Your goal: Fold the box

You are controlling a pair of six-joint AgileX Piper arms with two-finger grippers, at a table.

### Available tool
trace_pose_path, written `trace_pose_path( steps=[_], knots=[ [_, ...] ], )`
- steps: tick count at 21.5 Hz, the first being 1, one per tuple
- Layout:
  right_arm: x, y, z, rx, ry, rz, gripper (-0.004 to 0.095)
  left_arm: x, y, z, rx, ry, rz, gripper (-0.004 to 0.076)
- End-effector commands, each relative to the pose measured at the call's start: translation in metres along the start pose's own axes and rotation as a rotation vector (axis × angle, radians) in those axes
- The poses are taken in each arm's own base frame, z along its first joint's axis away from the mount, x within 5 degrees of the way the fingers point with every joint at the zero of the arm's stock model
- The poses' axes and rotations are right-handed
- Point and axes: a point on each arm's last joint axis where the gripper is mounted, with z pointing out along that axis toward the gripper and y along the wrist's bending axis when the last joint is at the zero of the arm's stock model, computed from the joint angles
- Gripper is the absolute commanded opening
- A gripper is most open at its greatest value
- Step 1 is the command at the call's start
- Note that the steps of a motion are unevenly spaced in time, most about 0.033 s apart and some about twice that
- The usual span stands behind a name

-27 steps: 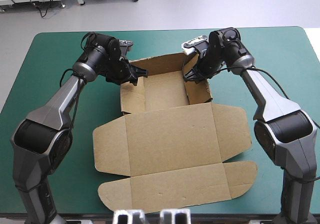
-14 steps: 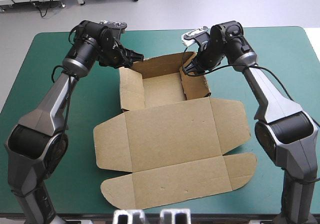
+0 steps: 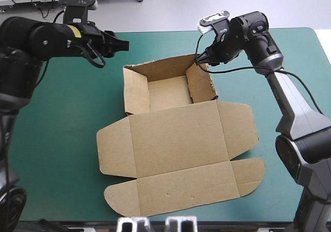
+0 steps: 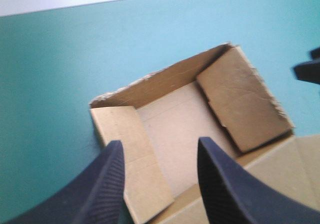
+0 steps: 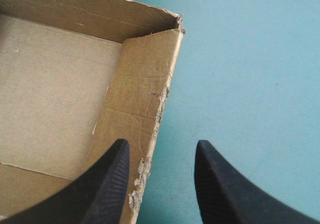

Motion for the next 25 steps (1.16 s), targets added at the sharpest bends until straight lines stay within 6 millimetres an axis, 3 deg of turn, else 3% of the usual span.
trace_pose_path(
  steps=[1,5,10,13,14,17,20,25],
  knots=[
    [-0.003,-0.006,-0.016,0.016,-0.036,0.016,0.0395,0.015,-0.014,-0.05,0.114,-0.03,0.014,0.0294],
    [-0.002,-0.01,0.009,-0.054,0.008,0.064,0.0395,0.039,-0.011,-0.062,0.106,-0.003,0.052,0.0267],
    [0.003,-0.011,0.057,-0.133,0.097,0.107,0.0395,0.101,0.003,-0.06,0.048,0.134,0.05,0.0218],
    [0.004,-0.011,0.069,-0.142,0.121,0.115,0.0394,0.125,0.006,-0.064,0.045,0.164,0.046,0.02],
    [0.005,-0.01,0.073,-0.147,0.128,0.107,0.0354,0.134,0.006,-0.068,0.054,0.167,0.042,0.0198],
    [0.005,-0.01,0.074,-0.152,0.128,0.099,-0.0024,0.147,0.005,-0.085,0.079,0.133,0.039,0.0198],
    [0.004,-0.014,0.068,-0.146,0.116,0.105,-0.0024,0.156,0.008,-0.098,0.045,0.097,0.057,0.0198],
    [0.006,-0.059,0.027,-0.016,0.044,0.148,-0.0024,0.161,0.011,-0.107,0.013,0.068,0.072,0.0197]
  ],
)
